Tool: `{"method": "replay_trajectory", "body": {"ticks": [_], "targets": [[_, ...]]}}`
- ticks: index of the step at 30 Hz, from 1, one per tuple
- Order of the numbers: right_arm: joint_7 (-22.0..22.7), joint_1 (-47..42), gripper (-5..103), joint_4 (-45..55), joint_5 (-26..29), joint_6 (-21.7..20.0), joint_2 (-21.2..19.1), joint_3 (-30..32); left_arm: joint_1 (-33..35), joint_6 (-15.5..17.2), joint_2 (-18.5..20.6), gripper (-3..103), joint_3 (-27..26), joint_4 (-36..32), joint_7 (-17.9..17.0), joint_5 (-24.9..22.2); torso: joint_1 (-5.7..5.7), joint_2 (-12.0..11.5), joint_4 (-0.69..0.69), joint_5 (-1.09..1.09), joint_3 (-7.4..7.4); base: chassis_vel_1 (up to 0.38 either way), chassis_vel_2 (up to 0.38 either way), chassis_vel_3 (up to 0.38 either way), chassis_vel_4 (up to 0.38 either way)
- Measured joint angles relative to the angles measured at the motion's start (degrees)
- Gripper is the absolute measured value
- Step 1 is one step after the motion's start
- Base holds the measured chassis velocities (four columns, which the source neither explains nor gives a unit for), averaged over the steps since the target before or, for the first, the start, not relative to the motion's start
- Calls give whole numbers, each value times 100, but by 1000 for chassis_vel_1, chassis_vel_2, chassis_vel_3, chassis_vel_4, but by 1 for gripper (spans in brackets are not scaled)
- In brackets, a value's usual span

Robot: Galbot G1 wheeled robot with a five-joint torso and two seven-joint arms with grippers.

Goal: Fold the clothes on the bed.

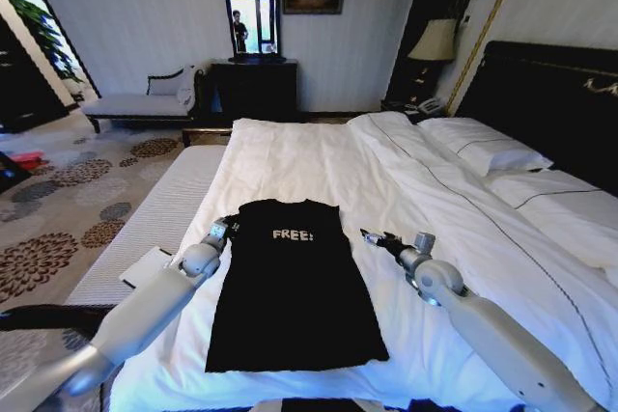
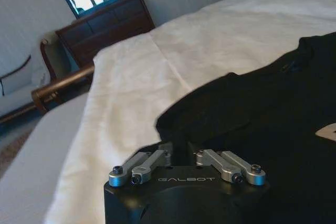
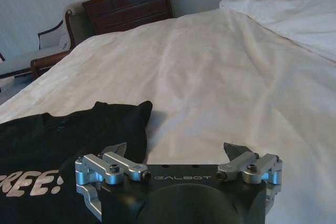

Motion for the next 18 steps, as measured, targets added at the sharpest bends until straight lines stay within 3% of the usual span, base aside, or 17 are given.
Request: {"method": "replay_trajectory", "body": {"ticks": [6,14,18], "targets": [[-12,-91,100,7,-3,12,-31,107,-152,22,-288,1,187,176,-127,-49,0,0,-1,1,0,0,0,0,0],[-40,-112,100,-14,-19,27,-50,141,-154,13,-391,0,169,140,-296,-175,0,0,0,0,0,0,0,0,0],[-42,-98,100,-13,-34,30,-34,132,158,125,-172,0,-331,-442,-594,-662,0,0,-2,2,0,0,0,0,0]]}}
